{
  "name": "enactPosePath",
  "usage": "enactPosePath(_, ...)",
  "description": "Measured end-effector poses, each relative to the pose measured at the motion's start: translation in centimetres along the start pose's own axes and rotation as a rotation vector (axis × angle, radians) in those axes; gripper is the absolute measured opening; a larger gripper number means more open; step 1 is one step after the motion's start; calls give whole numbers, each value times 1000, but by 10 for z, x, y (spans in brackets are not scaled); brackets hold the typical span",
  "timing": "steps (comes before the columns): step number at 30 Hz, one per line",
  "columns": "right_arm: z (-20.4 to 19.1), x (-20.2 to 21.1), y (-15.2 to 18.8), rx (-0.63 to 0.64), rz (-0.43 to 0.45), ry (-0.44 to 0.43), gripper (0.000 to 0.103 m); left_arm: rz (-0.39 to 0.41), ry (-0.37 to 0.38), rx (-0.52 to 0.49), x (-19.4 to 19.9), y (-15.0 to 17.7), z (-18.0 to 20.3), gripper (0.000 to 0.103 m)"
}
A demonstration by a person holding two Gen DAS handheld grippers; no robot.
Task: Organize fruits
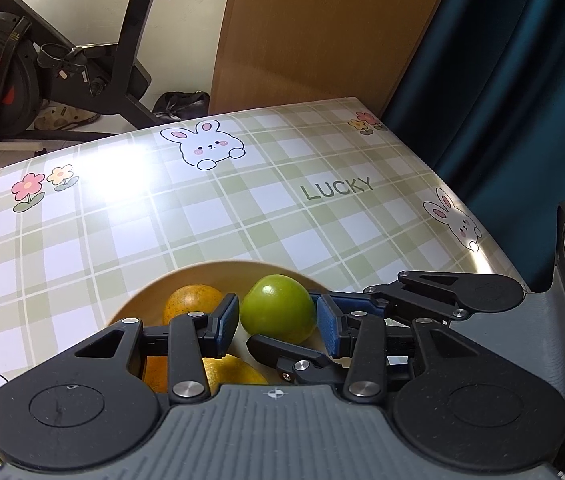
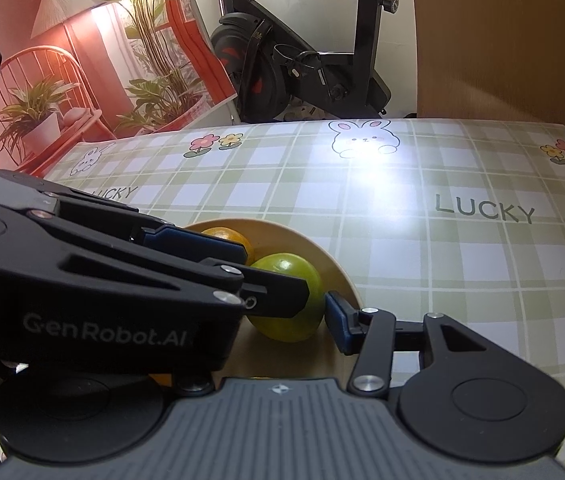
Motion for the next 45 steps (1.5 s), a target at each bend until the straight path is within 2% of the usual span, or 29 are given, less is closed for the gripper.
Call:
enactPosePath(9, -6, 11, -3, 20, 17, 39, 58, 43, -40, -9, 28, 4, -7, 50)
enactPosePath(19, -23, 34, -6, 61, 62, 80, 68, 137, -86, -4, 77, 7, -12, 54)
enactPosePath(21, -28, 40, -5, 66, 75, 87, 74, 165, -104, -5, 89, 8, -13, 64)
enactPosePath(25, -34, 51, -3, 62, 91, 93, 79, 226, -128, 29, 114, 12, -17, 71)
enactPosePath(27, -37, 58, -1, 62, 93, 99, 84, 255, -126, 57, 126, 14, -19, 81)
enactPosePath(28, -39, 61, 0, 63, 97, 101, 85, 274, -133, 72, 132, 15, -19, 82)
enactPosePath(35, -64, 85, 3, 68, 144, 88, 97, 380, -267, 132, 182, 35, -32, 86)
enactPosePath(40, -86, 99, 9, 65, 177, 67, 99, 429, -332, 179, 221, 55, -39, 88)
enactPosePath(45, -107, 116, 19, 37, 204, 70, 102, 466, -394, 183, 256, 69, -40, 90)
Point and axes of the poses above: each gripper's, at about its wrist camera, not at the fingertips, and x roughly against the way its jaws point, z to its right, y to its underside, the point moved 9 cm from there along -x, roughly the way its jaws point, and after that the axes turned 9 degrees about -y, right-handed, at the moved point
